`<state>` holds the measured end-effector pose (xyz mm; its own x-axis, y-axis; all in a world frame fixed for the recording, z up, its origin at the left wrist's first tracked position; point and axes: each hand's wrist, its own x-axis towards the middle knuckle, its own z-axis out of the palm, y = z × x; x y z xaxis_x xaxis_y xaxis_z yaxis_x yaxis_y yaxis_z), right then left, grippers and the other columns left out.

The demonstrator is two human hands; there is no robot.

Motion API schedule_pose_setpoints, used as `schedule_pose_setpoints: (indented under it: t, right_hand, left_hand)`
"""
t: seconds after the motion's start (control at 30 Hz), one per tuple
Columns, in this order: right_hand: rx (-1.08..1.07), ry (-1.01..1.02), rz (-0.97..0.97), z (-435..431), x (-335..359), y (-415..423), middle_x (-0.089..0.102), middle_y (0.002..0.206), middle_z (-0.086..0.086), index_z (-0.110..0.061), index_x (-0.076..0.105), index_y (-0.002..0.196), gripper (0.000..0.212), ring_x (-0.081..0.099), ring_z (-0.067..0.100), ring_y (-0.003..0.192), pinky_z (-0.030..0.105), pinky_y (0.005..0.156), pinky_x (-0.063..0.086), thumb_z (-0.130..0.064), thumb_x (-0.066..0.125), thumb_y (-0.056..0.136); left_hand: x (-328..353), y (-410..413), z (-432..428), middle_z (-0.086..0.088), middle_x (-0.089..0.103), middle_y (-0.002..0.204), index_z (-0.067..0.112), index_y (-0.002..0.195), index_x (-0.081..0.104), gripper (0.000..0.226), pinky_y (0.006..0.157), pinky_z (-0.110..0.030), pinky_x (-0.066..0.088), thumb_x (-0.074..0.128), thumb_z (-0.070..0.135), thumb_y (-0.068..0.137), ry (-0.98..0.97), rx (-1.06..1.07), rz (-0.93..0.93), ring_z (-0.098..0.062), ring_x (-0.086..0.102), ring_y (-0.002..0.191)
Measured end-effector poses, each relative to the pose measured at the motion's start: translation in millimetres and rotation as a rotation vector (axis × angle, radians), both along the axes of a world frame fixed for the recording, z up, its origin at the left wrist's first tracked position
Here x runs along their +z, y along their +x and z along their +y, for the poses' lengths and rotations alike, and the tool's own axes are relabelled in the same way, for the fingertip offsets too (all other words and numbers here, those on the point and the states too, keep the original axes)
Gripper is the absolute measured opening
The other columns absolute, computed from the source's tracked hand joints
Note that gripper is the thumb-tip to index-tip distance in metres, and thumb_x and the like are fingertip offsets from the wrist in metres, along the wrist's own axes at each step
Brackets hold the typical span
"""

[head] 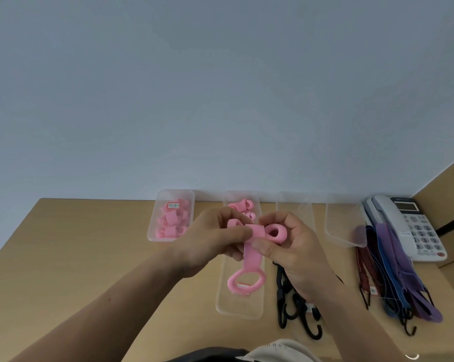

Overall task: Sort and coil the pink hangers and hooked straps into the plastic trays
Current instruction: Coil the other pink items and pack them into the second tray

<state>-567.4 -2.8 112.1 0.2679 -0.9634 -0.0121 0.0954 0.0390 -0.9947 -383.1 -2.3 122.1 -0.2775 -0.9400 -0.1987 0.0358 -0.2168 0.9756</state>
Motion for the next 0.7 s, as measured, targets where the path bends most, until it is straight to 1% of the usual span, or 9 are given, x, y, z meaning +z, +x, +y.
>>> schedule_pose_setpoints:
  t: [0.1,0.2,0.27,0.33,0.4,0.53,0.57,0.63,0.7]
  right_hand:
    - [0.014,0.03,-0.042,-0.7,1.3,-0.6,0.071,0.087,0.005,-0.015,0.068,0.097,0.03,0.069,0.02,0.078,0.025,0.068,0.055,-0.005,0.081,0.072]
    - [-0.011,0.085,-0.056,-1.6,3.4,0.8,0.067,0.08,0.014,-0.011,0.068,0.095,0.024,0.056,0.023,0.061,0.029,0.057,0.049,-0.024,0.077,0.077]
    - [-0.032,0.107,0.001,-3.1,3.6,0.6,0.065,0.076,0.014,-0.011,0.07,0.09,0.032,0.052,0.023,0.057,0.03,0.054,0.046,-0.037,0.079,0.076]
    - [-0.023,0.114,0.065,-3.6,3.8,0.4,0.067,0.073,0.01,-0.012,0.072,0.085,0.04,0.053,0.02,0.054,0.028,0.051,0.046,-0.048,0.073,0.069]
    - [-0.017,0.098,0.105,-4.0,4.4,0.2,0.067,0.069,0.008,-0.014,0.073,0.081,0.04,0.054,0.016,0.051,0.026,0.048,0.045,-0.051,0.07,0.066]
    - [-0.047,0.034,0.138,-4.6,4.3,-0.2,0.065,0.067,0.017,-0.014,0.07,0.078,0.039,0.052,0.024,0.051,0.03,0.048,0.045,-0.05,0.071,0.064]
    - [-0.058,0.031,0.123,-4.5,5.0,0.3,0.066,0.07,0.02,-0.014,0.07,0.078,0.04,0.053,0.031,0.053,0.034,0.05,0.048,-0.051,0.072,0.063]
    - [-0.085,0.03,0.104,-4.3,6.7,2.0,0.067,0.079,0.027,-0.015,0.07,0.079,0.038,0.056,0.049,0.063,0.051,0.06,0.053,-0.049,0.074,0.063]
    - [-0.1,0.02,0.104,-5.0,6.9,3.2,0.066,0.082,0.029,-0.018,0.07,0.08,0.025,0.058,0.055,0.073,0.061,0.067,0.052,-0.04,0.076,0.07]
  left_hand:
    - [-1.4,-1.8,0.1,-0.016,0.068,0.082,-0.001,0.098,0.066,0.028,0.068,-0.033,0.056,0.071,0.016,0.077,-0.058,0.043,-0.002,-0.026,0.065,0.072]
    - [-1.1,-2.7,0.7,-0.014,0.07,0.086,0.002,0.098,0.069,0.023,0.068,-0.032,0.054,0.072,0.013,0.078,-0.109,0.06,0.002,-0.025,0.066,0.077]
    - [-2.1,-3.0,1.1,-0.014,0.07,0.087,0.001,0.1,0.068,0.021,0.068,-0.032,0.054,0.074,0.008,0.081,-0.132,0.059,0.004,-0.025,0.065,0.077]
    - [-4.2,-3.8,2.0,-0.019,0.071,0.093,-0.001,0.103,0.066,0.023,0.073,-0.039,0.057,0.074,0.003,0.082,-0.138,0.064,0.001,-0.035,0.067,0.081]
    - [-5.1,-5.0,3.6,-0.024,0.07,0.099,-0.001,0.105,0.065,0.026,0.084,-0.05,0.057,0.074,0.004,0.082,-0.133,0.083,0.0,-0.043,0.067,0.093]
    - [-1.8,-5.1,3.0,-0.026,0.069,0.104,-0.002,0.11,0.063,0.027,0.089,-0.053,0.055,0.072,0.011,0.088,-0.091,0.038,-0.034,-0.046,0.065,0.1]
    - [-0.5,-4.4,2.0,-0.025,0.07,0.103,-0.003,0.11,0.064,0.027,0.088,-0.051,0.055,0.069,0.015,0.091,-0.075,0.0,-0.056,-0.045,0.066,0.098]
    - [1.9,-3.4,0.8,-0.024,0.071,0.1,-0.001,0.105,0.067,0.023,0.083,-0.044,0.056,0.063,0.019,0.095,-0.043,-0.06,-0.08,-0.039,0.067,0.09]
    - [3.8,-3.3,0.6,-0.023,0.072,0.098,0.002,0.101,0.067,0.019,0.078,-0.04,0.057,0.061,0.018,0.097,-0.032,-0.084,-0.072,-0.039,0.068,0.087]
